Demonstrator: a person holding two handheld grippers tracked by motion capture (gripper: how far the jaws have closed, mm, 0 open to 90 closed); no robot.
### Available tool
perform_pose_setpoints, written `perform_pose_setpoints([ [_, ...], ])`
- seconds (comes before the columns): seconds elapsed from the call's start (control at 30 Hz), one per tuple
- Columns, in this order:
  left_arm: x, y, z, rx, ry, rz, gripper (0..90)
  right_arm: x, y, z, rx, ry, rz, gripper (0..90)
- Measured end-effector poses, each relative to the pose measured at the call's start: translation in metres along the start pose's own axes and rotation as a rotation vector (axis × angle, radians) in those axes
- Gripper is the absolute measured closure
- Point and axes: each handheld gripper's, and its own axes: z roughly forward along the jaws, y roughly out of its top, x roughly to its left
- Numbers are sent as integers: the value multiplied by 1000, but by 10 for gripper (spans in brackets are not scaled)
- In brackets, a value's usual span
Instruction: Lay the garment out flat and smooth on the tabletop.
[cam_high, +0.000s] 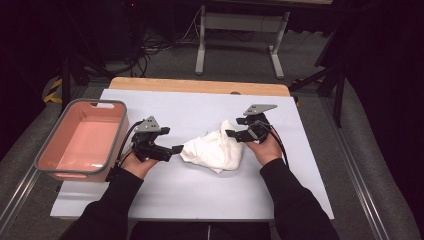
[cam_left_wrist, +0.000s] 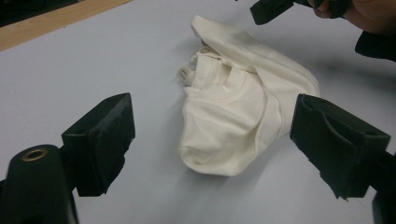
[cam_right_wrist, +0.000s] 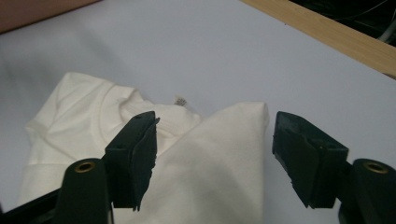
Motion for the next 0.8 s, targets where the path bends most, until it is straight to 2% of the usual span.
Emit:
perform_pose_setpoints([
  [0.13,0,0,0,6,12,2,151,-5,0,10,27,-7,0,368],
  [0.2,1,0,0,8,17,-2,159,-7,-1,15,40,-28,-5,393],
  [0.27,2,-1,0,10,15,-5,170,-11,-2,19,43,-27,13,394],
  [0.3,2,-2,0,10,16,-4,172,-14,-3,24,46,-21,37,388],
  [0.43,2,-2,-1,7,15,-1,173,-17,-4,30,70,-20,39,402],
  [0.5,2,-2,0,13,16,7,177,-20,-5,36,91,-13,26,476],
  [0.57,2,-2,1,16,16,6,184,-20,-5,37,93,-12,25,500],
  [0.6,2,-2,1,18,10,3,188,-23,-7,38,97,10,41,562],
  [0.67,2,-2,2,19,8,1,192,-24,-7,39,102,25,52,628],
  [0.7,2,-2,2,19,8,1,193,-24,-7,39,102,25,52,628],
  [0.8,2,-3,2,18,5,-5,195,-21,-6,36,114,36,33,784],
])
